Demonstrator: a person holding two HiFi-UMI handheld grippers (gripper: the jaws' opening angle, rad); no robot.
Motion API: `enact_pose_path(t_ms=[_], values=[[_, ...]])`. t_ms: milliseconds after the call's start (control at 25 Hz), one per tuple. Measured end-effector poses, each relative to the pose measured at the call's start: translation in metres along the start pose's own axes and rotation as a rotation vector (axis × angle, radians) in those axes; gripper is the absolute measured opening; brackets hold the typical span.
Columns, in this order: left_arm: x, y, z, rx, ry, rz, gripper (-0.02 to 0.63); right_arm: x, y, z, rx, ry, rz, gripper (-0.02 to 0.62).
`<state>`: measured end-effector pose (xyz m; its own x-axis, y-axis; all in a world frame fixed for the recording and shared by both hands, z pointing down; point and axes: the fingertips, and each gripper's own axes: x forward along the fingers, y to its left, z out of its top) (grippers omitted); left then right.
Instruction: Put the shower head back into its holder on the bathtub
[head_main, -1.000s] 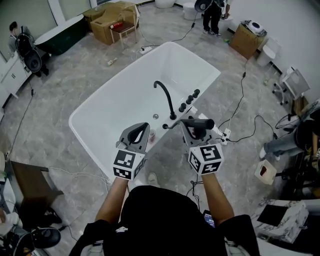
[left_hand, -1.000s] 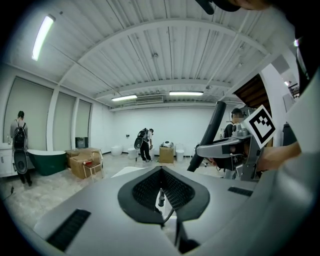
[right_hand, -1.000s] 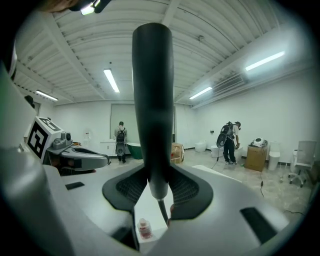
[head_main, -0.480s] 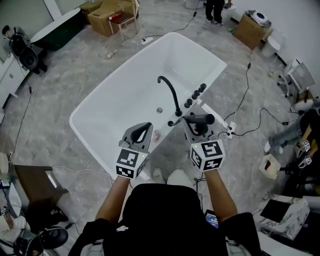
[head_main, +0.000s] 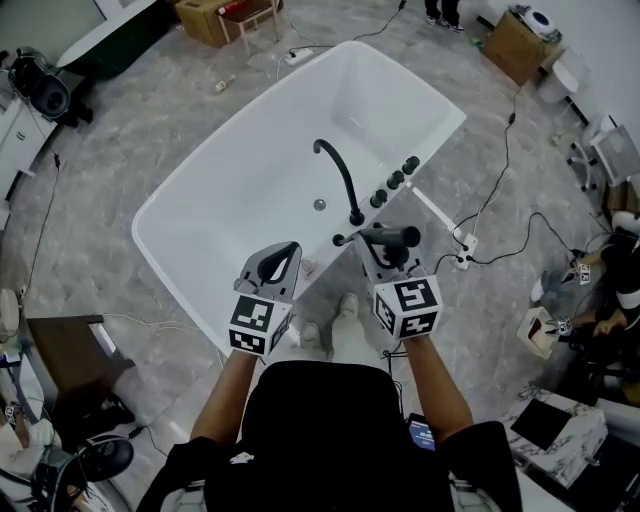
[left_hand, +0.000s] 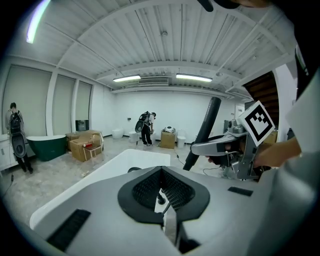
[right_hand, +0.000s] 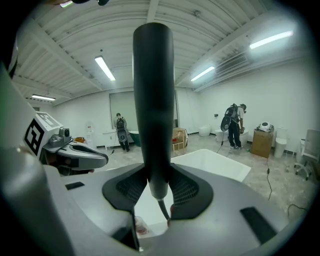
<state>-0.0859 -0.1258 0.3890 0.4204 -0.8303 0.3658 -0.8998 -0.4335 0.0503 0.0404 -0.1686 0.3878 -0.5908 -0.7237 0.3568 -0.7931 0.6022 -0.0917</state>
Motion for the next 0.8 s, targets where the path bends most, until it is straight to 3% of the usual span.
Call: enact_pose_path(t_ms=[800], values=[[0.098, 0.024, -0.078, -0.135, 0.173, 0.062, 0.014, 0.111, -0.049, -0.067, -0.012, 0.204, 0.147, 0.146]])
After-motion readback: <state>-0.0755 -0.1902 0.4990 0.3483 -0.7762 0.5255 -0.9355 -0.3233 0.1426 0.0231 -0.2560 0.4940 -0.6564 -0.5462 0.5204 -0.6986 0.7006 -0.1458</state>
